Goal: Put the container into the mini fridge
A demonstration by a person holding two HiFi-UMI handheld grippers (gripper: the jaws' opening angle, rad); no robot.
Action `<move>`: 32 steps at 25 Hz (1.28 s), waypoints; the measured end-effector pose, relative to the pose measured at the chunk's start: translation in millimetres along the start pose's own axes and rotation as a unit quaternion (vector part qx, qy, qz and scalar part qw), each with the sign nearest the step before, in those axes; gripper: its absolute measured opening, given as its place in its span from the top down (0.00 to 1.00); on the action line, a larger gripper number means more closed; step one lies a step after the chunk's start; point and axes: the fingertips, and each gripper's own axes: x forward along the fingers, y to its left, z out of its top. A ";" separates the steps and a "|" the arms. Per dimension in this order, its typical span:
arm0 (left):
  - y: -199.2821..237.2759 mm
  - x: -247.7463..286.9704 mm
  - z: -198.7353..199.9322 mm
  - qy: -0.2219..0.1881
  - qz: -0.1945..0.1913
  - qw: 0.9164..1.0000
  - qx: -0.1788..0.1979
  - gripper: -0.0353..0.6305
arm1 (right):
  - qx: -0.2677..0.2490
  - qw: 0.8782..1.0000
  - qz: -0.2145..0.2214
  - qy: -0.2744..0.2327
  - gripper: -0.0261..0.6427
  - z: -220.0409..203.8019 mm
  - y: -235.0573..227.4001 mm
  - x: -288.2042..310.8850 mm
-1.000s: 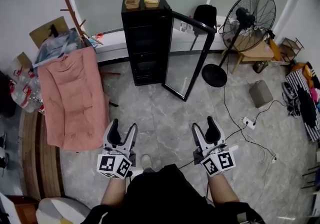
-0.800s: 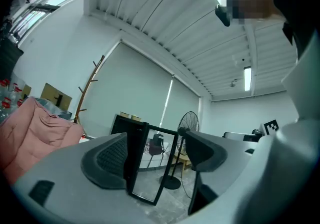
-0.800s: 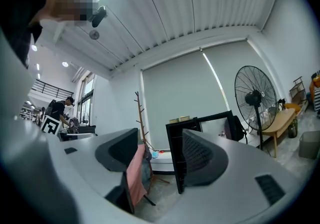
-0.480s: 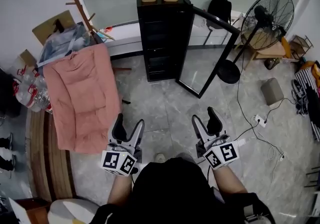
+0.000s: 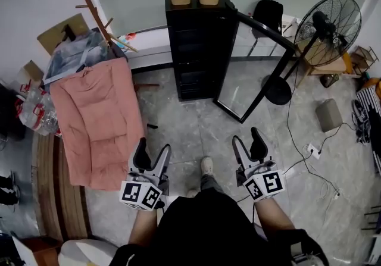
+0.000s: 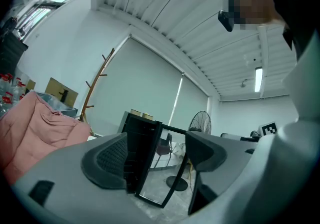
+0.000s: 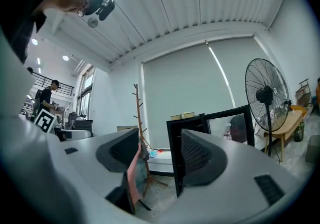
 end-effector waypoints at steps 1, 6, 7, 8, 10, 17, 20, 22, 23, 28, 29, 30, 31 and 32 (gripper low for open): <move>2.3 9.3 0.9 -0.002 0.003 1.000 0.000 0.41 | -0.003 1.000 0.003 -0.002 0.54 0.4 -5.5 9.2; 9.1 64.0 9.1 -0.004 0.009 1.000 0.009 0.41 | 0.002 1.000 0.008 -0.006 0.55 1.7 -46.2 62.1; 10.6 75.7 11.5 -0.004 0.009 1.000 0.013 0.41 | 0.004 1.000 0.008 -0.009 0.55 3.4 -54.6 73.2; 12.8 87.3 13.7 -0.004 0.009 1.000 0.018 0.41 | 0.006 1.000 0.007 -0.012 0.56 5.0 -62.6 84.1; 18.0 109.3 17.2 -0.003 0.013 1.000 0.022 0.41 | 0.009 1.000 0.007 -0.017 0.56 6.7 -77.6 104.4; 20.6 175.7 16.8 0.000 0.013 1.000 0.022 0.41 | 0.009 1.000 0.011 -0.013 0.58 10.2 -122.9 150.3; 19.1 195.9 15.0 0.001 0.012 1.000 0.022 0.41 | 0.006 1.000 0.010 -0.012 0.59 12.8 -140.0 158.9; 19.2 204.8 12.9 0.002 0.013 1.000 0.021 0.41 | 0.005 1.000 0.007 -0.012 0.59 13.6 -152.2 163.4; 19.9 208.9 11.4 0.004 0.014 1.000 0.021 0.41 | 0.005 1.000 0.004 -0.012 0.59 13.3 -158.4 166.1; 31.6 226.0 12.3 0.009 0.020 0.999 0.038 0.41 | 0.001 1.000 -0.003 -0.005 0.59 6.7 -175.8 189.4; 35.6 230.0 13.8 0.008 0.022 0.999 0.042 0.41 | -0.002 1.000 -0.001 -0.004 0.59 6.1 -176.9 195.5; 39.6 234.9 15.2 0.007 0.023 0.999 0.045 0.41 | -0.005 1.000 0.000 -0.003 0.59 6.3 -177.9 201.4; 44.0 240.4 16.4 0.006 0.024 0.999 0.046 0.41 | -0.008 1.000 0.000 -0.003 0.59 7.0 -178.9 207.0; 49.0 246.5 17.4 0.005 0.023 0.999 0.047 0.41 | -0.010 1.000 -0.001 -0.003 0.59 7.9 -179.6 212.8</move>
